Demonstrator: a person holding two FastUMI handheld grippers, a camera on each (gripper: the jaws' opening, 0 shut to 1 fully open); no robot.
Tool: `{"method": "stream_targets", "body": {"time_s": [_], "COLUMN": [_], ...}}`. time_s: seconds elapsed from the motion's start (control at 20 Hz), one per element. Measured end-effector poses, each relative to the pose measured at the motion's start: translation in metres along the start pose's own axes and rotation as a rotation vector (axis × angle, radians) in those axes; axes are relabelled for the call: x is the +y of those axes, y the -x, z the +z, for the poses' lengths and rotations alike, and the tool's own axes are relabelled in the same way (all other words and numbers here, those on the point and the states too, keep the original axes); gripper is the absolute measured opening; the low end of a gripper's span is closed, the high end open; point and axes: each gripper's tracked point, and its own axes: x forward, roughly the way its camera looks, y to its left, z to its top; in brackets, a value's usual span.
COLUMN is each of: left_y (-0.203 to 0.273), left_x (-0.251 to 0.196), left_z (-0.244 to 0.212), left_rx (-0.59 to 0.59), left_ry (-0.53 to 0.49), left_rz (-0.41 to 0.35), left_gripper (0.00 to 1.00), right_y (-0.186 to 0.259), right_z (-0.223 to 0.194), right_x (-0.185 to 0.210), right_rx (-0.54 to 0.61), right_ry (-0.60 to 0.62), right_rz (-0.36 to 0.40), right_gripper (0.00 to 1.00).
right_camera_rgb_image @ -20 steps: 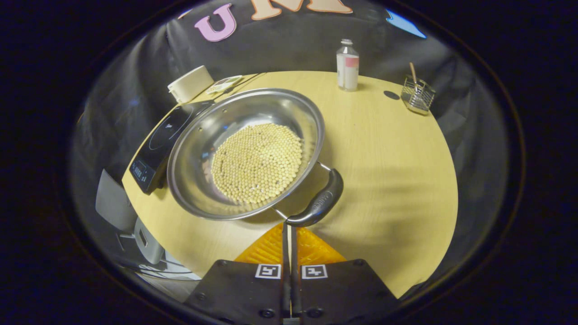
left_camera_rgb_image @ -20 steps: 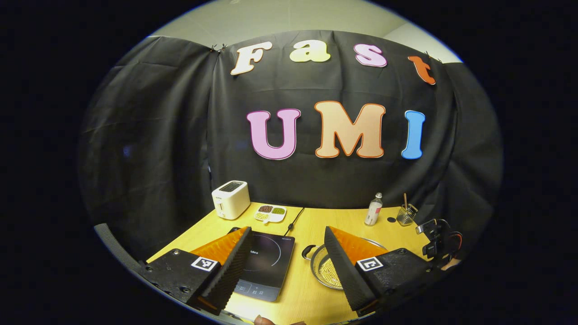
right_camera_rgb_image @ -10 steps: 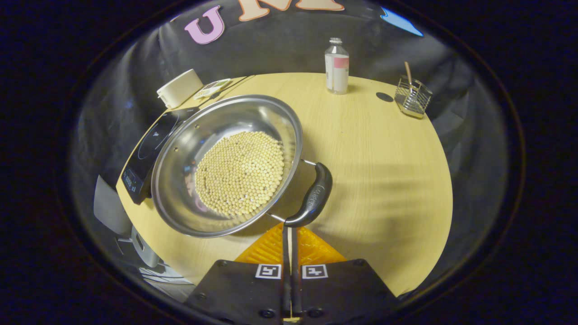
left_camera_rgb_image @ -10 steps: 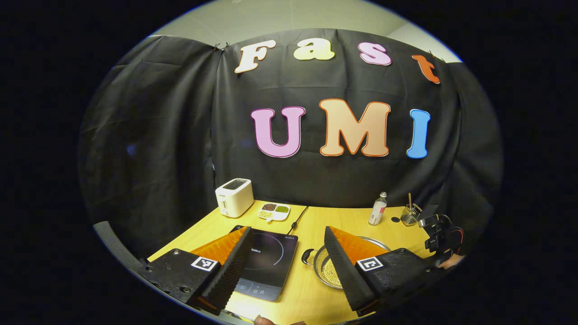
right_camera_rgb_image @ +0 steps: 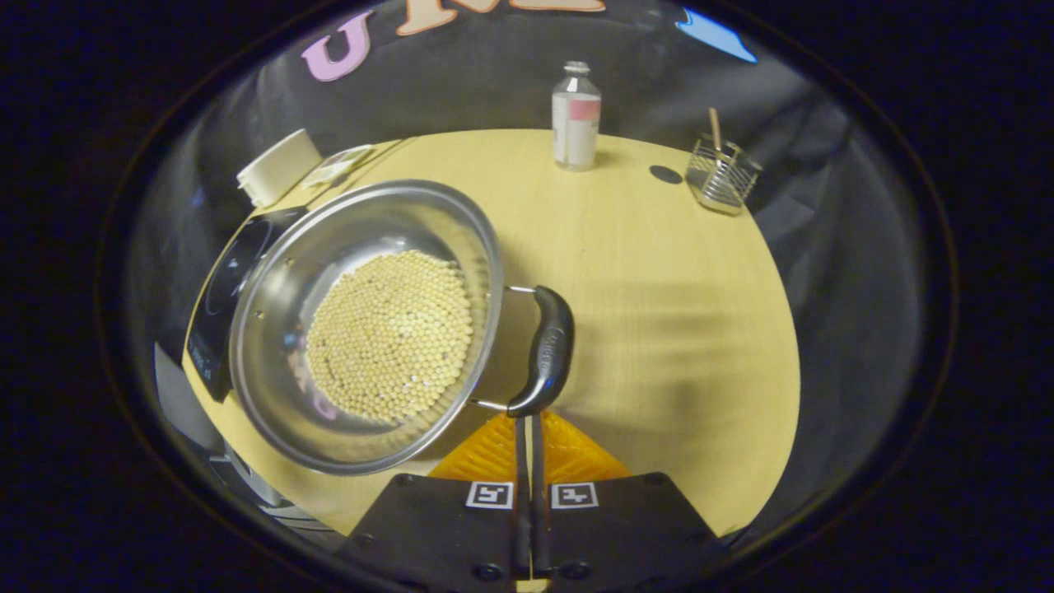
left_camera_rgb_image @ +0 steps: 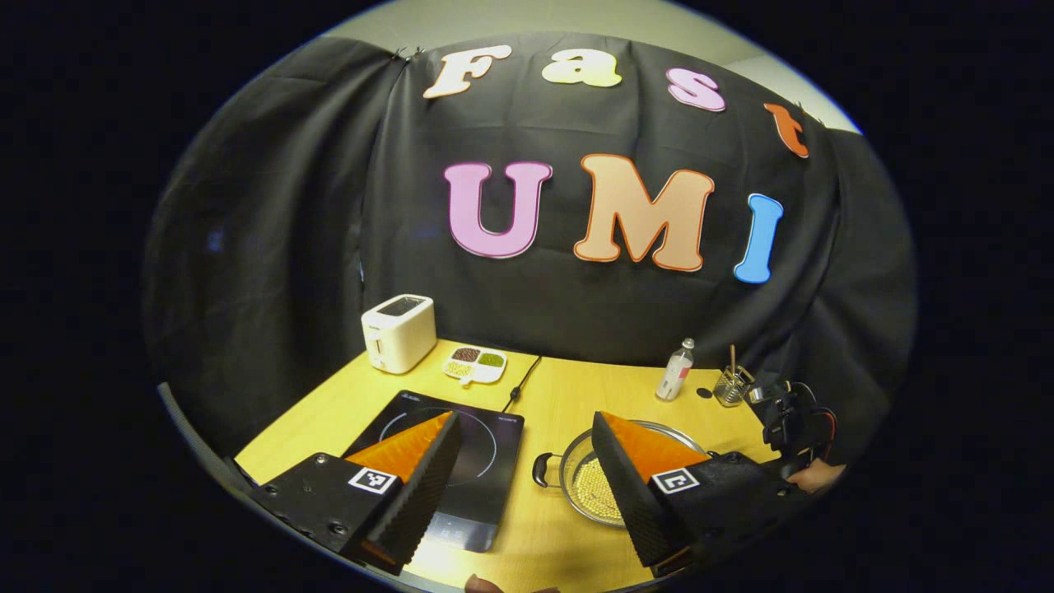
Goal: First push the handle of the pot to place it horizontally, then grasp the pot with both hands and set it on the induction cooktop.
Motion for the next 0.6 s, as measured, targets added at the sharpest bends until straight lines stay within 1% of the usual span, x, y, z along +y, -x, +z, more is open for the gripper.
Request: {"method": "stream_targets", "body": {"time_s": [0.05,0.1,0.15,0.2,0.25,0.3,0.35,0.45,0.5,0.55,0.6], "left_y": [-0.008,-0.016,-0.023,-0.033,-0.042,-0.051,-0.059,-0.074,-0.08,-0.086,-0.091], "left_x": [0.001,0.003,0.004,0.004,0.003,0.001,-0.001,-0.006,-0.006,-0.007,-0.008], "left_z": [-0.004,-0.012,-0.018,-0.024,-0.031,-0.039,-0.047,-0.068,-0.075,-0.08,-0.088], "left_rx": [0.019,0.049,0.075,0.101,0.126,0.148,0.175,0.249,0.274,0.299,0.326], "left_ry": [0.02,0.033,0.037,0.031,0.025,0.02,0.019,0.026,0.039,0.054,0.061], "left_rz": [-0.021,-0.042,-0.07,-0.096,-0.128,-0.162,-0.193,-0.24,-0.252,-0.259,-0.257], "left_gripper": [0.96,0.96,0.96,0.96,0.96,0.96,0.96,0.96,0.97,0.97,0.96], "right_y": [0.005,0.01,0.016,0.021,0.025,0.029,0.034,0.046,0.049,0.053,0.052], "right_z": [0.0,0.001,0.0,0.003,0.001,0.003,0.005,0.014,0.018,0.02,0.023], "right_x": [-0.003,-0.007,-0.008,-0.007,-0.004,-0.001,0.002,0.011,0.012,0.013,0.011], "right_rx": [-0.008,-0.015,-0.024,-0.035,-0.042,-0.049,-0.069,-0.114,-0.125,-0.133,-0.13], "right_ry": [-0.004,-0.013,-0.032,-0.056,-0.078,-0.095,-0.11,-0.129,-0.121,-0.109,-0.099], "right_rz": [-0.035,-0.074,-0.103,-0.122,-0.132,-0.141,-0.149,-0.155,-0.169,-0.177,-0.191], "right_gripper": [0.03,0.0,0.03,0.03,0.0,0.06,0.03,0.02,0.05,0.12,0.23]}}
